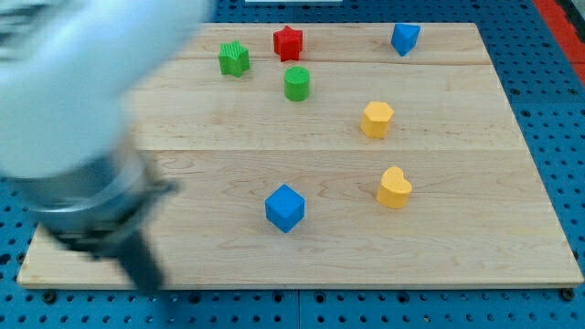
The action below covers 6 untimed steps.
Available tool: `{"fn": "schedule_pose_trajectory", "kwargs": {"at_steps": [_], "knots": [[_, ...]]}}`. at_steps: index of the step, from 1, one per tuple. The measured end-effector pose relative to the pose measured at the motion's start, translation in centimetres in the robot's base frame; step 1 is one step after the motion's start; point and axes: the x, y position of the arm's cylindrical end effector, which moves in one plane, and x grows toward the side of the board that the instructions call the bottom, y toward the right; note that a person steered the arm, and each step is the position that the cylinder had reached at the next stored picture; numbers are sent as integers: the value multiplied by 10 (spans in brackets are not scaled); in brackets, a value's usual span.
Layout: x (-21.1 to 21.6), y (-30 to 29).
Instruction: Slightly move the red circle towards the right
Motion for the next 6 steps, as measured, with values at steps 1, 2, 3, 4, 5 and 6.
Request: {"fn": "schedule_pose_trajectory", "kwargs": {"at_steps": [1,2,3,4,5,6], "knots": [[-16,-55],[-69,-39],[-77,0],[-63,-64],[-5,-35],[-17,-1]]}}
